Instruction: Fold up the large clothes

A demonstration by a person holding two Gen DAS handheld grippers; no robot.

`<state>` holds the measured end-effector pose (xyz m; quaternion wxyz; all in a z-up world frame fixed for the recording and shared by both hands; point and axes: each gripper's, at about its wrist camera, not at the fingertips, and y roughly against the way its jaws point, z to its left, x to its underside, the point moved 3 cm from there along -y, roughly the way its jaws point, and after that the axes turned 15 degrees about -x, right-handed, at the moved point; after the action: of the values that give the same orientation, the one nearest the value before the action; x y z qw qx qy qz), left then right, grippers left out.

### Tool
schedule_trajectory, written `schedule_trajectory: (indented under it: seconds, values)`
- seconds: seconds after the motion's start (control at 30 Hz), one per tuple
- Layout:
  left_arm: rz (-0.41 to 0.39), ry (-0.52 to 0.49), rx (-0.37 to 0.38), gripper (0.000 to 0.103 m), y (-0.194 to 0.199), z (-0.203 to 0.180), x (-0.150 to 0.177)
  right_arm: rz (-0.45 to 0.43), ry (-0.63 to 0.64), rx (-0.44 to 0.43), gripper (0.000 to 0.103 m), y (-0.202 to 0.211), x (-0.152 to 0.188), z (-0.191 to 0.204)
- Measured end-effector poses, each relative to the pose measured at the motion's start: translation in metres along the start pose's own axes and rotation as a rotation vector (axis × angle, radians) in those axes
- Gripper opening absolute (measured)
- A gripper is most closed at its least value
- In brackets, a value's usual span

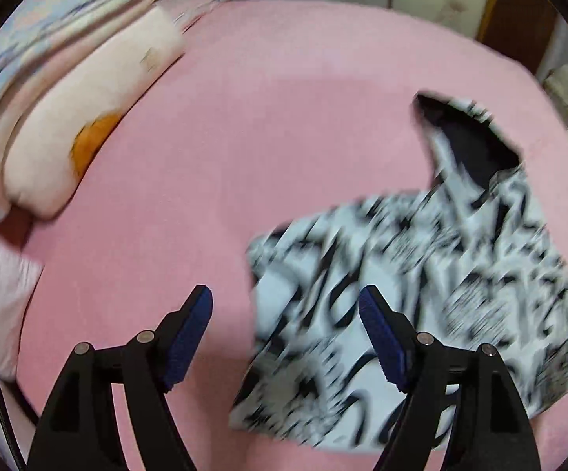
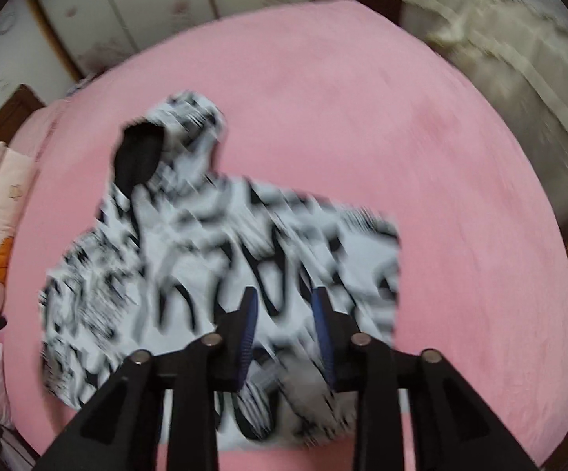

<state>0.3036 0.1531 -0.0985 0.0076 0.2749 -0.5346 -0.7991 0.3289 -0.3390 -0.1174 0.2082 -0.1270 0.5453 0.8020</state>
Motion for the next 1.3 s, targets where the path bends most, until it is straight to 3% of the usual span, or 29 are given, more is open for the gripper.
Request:
schedule_trajectory:
  seconds: [0.13, 0.27, 0.43, 0.57, 0.7, 0.8, 0.93, 1.1, 1.3]
  values:
    - [-0.051, -0.029, 0.069, 0.076, 0.020, -0.038, -0.058, -0.054, 0.075, -0.070, 0.031, -0.006, -0.056, 0.034]
    - [-0.094, -0.052, 0.107, 0.076, 0.017, -0.074, -0.094, -0.062, 0.059, -0.206, 0.031, -0.036, -0.104, 0.064]
    - [-0.120, -0.050, 0.156, 0.076, -0.010, -0.122, -0.111, -0.048, -0.037, -0.319, 0.031, -0.106, -0.141, 0.079]
    - [-0.069, -0.027, 0.155, 0.076, -0.046, -0.155, -0.106, -0.025, -0.206, -0.414, 0.031, -0.173, -0.151, 0.077]
    - [-0.035, -0.001, 0.199, 0.076, -0.063, -0.168, -0.092, -0.014, -0.349, -0.436, 0.031, -0.234, -0.156, 0.076]
    - [-0.071, -0.008, 0.162, 0.076, -0.070, -0.171, -0.093, -0.035, -0.411, -0.421, 0.031, -0.257, -0.160, 0.074]
    - [-0.136, -0.014, 0.080, 0.076, -0.081, -0.171, -0.109, -0.107, -0.429, -0.359, 0.031, -0.265, -0.171, 0.071]
    - [-0.137, -0.004, 0.098, 0.076, -0.088, -0.172, -0.119, -0.146, -0.479, -0.308, 0.031, -0.275, -0.186, 0.065]
    - [-0.134, -0.020, 0.110, 0.076, -0.091, -0.175, -0.114, -0.173, -0.601, -0.372, 0.031, -0.283, -0.192, 0.063]
